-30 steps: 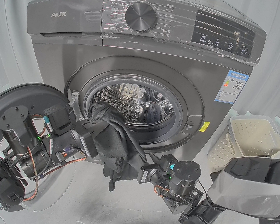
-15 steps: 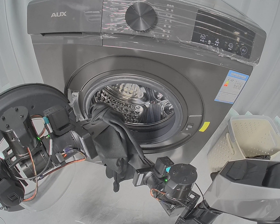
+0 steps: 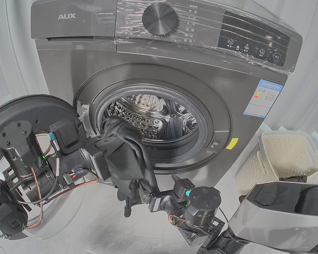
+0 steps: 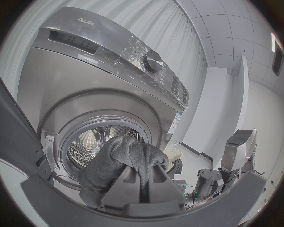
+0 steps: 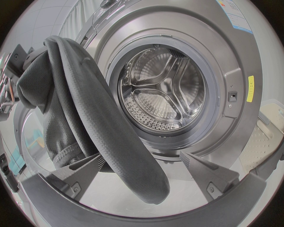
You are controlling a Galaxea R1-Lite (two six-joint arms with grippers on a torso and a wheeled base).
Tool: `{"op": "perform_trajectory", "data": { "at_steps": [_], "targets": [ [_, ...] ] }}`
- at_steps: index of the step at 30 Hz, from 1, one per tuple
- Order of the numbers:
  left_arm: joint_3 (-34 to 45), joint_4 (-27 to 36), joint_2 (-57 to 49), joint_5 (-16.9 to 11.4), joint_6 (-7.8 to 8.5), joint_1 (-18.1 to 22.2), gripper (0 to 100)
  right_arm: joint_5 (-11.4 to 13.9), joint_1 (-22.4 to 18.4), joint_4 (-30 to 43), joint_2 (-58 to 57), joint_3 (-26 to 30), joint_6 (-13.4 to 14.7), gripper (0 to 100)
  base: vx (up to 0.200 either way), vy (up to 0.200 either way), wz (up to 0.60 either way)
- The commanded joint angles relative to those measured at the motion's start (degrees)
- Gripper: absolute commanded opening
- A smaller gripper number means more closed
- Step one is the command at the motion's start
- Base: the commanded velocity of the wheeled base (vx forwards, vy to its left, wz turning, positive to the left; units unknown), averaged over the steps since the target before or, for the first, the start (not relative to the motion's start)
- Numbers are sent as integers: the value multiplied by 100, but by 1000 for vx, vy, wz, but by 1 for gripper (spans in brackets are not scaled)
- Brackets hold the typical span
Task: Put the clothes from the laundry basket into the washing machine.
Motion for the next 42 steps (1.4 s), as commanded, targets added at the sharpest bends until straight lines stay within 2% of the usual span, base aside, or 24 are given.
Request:
{"op": "perform_trajectory", "data": {
  "at_steps": [1, 2, 3, 14, 19, 20, 22, 25, 33, 42],
  "targets": [
    [10, -4, -8, 1, -10, -3, 0, -8, -13, -14, 62, -48, -3, 100, 0, 0, 0],
    [1, -4, -8, 1, -1, -3, 0, -8, -22, -23, 71, -74, -3, 100, 0, 0, 0],
    [1, -4, -8, 1, -10, -3, 0, -8, -30, -23, 71, -92, -3, 0, 0, 0, 0],
    [80, -4, -8, -17, -18, 6, 0, -8, 66, -93, -43, -31, 41, 0, 0, 0, 0],
    [177, -4, 1, -131, -62, 76, 0, -17, 180, -120, -518, 374, 68, 0, 0, 0, 0],
    [168, -4, 10, -140, -142, 94, 100, -26, 180, -111, -623, 470, 68, 0, 0, 0, 0],
    [168, -4, 45, -131, -370, 199, 100, -43, 163, -102, -904, 602, 76, 0, 0, 0, 0],
    [185, -4, 98, -122, -511, 384, 100, -43, 57, -76, -1203, 673, 76, 0, 0, 0, 0],
    [177, -4, 449, -78, -440, 551, 100, 1, -13, -93, -1651, 901, 68, 0, 0, 0, 0],
    [291, -4, 669, -78, -414, 577, 100, 1, -110, -111, -1713, 831, 68, 0, 0, 0, 0]
  ]
}}
